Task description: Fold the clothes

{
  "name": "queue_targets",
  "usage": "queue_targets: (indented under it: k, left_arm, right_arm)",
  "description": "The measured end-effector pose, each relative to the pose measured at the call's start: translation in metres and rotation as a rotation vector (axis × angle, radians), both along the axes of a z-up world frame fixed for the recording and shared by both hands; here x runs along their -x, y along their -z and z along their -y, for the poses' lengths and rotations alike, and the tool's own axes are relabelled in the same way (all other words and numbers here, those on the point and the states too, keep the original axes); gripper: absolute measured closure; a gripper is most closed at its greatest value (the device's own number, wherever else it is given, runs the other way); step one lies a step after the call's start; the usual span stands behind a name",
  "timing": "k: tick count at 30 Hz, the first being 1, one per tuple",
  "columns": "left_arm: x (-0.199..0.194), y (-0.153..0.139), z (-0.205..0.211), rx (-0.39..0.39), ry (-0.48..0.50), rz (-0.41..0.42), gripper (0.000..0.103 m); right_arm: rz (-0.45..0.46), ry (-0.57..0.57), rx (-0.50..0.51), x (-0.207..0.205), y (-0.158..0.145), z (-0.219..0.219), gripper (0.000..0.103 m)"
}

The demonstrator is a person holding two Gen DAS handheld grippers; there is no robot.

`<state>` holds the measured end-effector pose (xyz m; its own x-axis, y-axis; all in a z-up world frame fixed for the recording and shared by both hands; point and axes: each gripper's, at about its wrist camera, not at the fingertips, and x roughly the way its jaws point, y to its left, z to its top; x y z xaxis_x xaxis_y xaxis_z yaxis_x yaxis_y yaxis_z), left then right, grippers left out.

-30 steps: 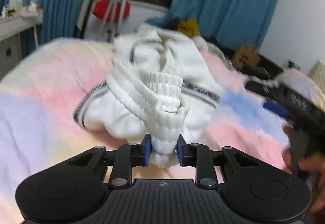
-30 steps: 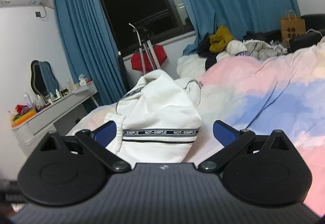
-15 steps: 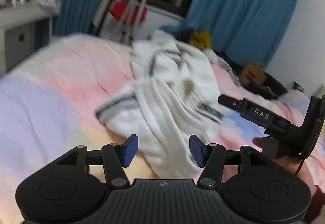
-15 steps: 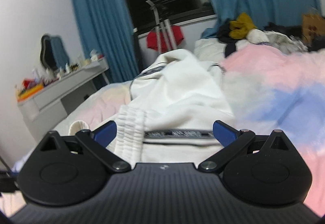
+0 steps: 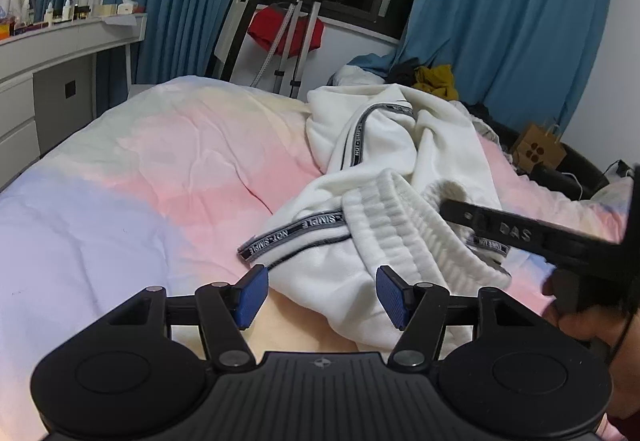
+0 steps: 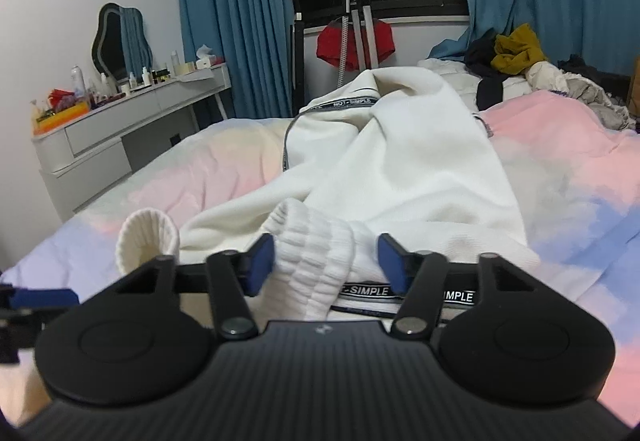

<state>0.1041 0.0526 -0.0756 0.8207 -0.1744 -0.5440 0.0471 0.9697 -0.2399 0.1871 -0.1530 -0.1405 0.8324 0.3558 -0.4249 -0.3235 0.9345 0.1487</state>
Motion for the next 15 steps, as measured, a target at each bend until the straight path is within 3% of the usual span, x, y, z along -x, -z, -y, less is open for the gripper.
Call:
queue_targets:
  k: [5,9,15]
  left_arm:
    - [0.005,-0.007,-0.009,0.031,-0.020,0.031,0.041]
    - [0.014,-0.015,-0.012,0.054,-0.025,0.067,0.041]
    - [0.033,-0.028,-0.006,0.028,0.027,0.106,0.041]
  right_arm:
    - [0.028,0.071,0.050,0.017,-0.014,0.013,0.063]
    - [-0.006,0.183,0.062,0.030,-0.015,0.045,0.072]
    - [-0.234,0.314,0.048,0.042,0.002,0.088,0.074]
